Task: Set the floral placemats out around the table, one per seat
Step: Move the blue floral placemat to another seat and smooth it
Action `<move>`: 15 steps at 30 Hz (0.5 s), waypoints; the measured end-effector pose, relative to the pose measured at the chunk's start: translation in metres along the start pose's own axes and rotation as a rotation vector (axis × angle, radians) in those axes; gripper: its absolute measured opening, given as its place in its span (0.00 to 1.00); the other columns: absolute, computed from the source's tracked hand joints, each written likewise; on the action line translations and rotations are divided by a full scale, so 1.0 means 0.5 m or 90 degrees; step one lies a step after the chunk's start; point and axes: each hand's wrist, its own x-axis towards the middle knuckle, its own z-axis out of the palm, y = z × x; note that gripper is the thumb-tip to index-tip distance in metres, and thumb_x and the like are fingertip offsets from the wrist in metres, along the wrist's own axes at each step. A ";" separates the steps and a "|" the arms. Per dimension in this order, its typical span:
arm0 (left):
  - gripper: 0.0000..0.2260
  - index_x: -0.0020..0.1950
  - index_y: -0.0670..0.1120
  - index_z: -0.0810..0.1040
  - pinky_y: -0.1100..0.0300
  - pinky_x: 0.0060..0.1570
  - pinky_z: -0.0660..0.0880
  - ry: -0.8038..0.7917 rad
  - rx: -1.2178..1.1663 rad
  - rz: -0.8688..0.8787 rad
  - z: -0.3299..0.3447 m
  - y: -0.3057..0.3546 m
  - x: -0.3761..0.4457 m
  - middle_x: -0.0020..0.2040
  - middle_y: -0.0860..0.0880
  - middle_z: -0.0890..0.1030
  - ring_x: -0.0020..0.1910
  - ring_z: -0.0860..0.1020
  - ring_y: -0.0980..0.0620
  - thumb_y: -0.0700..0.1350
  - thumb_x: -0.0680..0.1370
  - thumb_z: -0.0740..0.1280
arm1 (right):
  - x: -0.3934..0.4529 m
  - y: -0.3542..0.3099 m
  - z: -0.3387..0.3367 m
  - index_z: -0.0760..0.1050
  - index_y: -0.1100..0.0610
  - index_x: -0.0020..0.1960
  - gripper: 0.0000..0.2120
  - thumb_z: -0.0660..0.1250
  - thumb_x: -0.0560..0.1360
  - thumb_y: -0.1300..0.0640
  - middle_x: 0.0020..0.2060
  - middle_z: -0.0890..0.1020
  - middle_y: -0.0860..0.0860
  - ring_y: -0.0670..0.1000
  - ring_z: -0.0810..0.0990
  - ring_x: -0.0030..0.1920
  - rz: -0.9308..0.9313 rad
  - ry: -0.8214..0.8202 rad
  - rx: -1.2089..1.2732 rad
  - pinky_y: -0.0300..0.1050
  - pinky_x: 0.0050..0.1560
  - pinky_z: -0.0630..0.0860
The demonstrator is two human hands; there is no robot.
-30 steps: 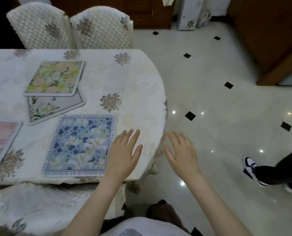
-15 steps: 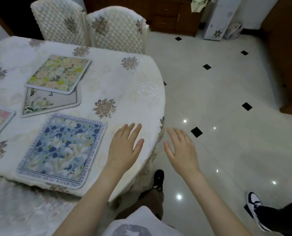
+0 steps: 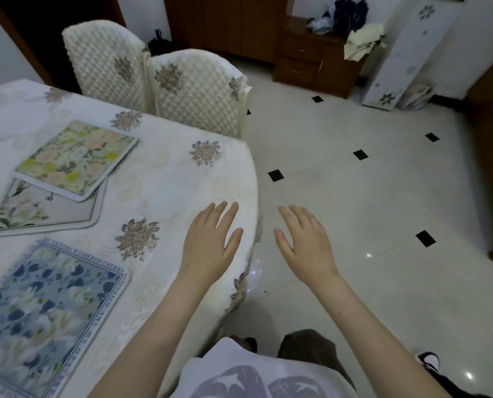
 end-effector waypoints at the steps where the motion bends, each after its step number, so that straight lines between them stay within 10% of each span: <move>1: 0.24 0.75 0.51 0.61 0.51 0.72 0.57 0.007 -0.001 -0.006 0.005 0.011 0.027 0.74 0.47 0.66 0.74 0.61 0.45 0.56 0.80 0.50 | 0.025 0.020 -0.006 0.64 0.55 0.72 0.23 0.57 0.80 0.49 0.70 0.70 0.57 0.58 0.65 0.71 -0.008 0.004 0.002 0.55 0.70 0.63; 15: 0.23 0.73 0.48 0.67 0.49 0.70 0.61 0.104 0.031 -0.265 0.129 0.200 0.353 0.71 0.44 0.70 0.72 0.65 0.42 0.54 0.80 0.53 | 0.452 0.308 -0.062 0.67 0.57 0.70 0.22 0.59 0.79 0.51 0.66 0.74 0.58 0.59 0.70 0.67 -0.255 -0.081 0.024 0.55 0.66 0.67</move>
